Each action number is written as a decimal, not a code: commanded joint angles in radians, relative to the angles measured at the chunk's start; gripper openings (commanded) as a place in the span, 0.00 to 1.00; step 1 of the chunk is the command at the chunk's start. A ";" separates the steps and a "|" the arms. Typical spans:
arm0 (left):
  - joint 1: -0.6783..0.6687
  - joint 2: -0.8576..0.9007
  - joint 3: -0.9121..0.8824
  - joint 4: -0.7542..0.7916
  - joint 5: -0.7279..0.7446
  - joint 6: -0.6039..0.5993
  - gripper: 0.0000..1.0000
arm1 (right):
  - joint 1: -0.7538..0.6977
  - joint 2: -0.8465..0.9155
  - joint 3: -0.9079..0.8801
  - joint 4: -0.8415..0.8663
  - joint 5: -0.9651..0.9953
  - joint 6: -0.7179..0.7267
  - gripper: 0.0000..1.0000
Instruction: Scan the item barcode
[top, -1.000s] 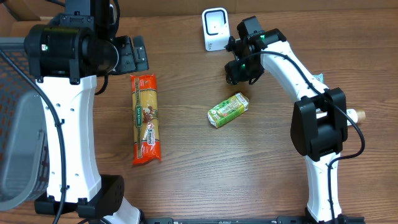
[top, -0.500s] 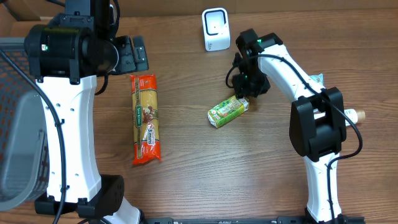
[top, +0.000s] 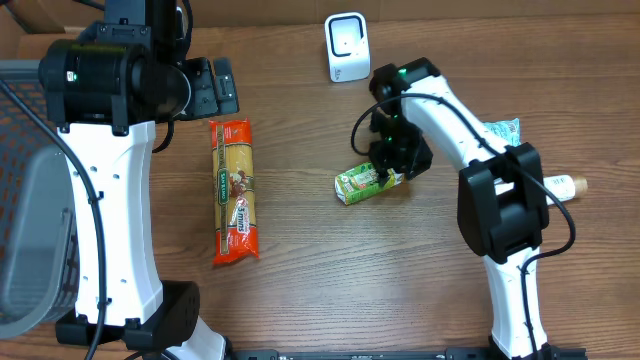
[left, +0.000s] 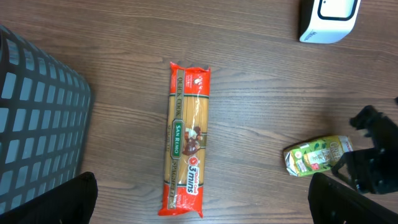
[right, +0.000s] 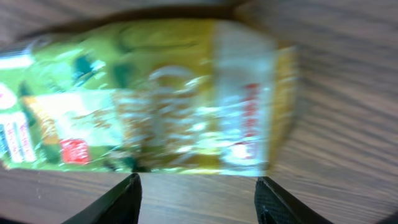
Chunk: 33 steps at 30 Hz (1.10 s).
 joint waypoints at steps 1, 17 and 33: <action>0.001 0.004 0.002 -0.002 -0.009 0.019 1.00 | 0.040 -0.006 0.004 -0.010 -0.022 -0.013 0.60; 0.001 0.004 0.002 -0.002 -0.010 0.019 1.00 | 0.189 -0.006 0.004 -0.088 -0.059 -0.031 0.64; 0.001 0.004 0.002 -0.002 -0.010 0.019 1.00 | 0.203 -0.006 0.004 0.242 -0.065 0.122 0.64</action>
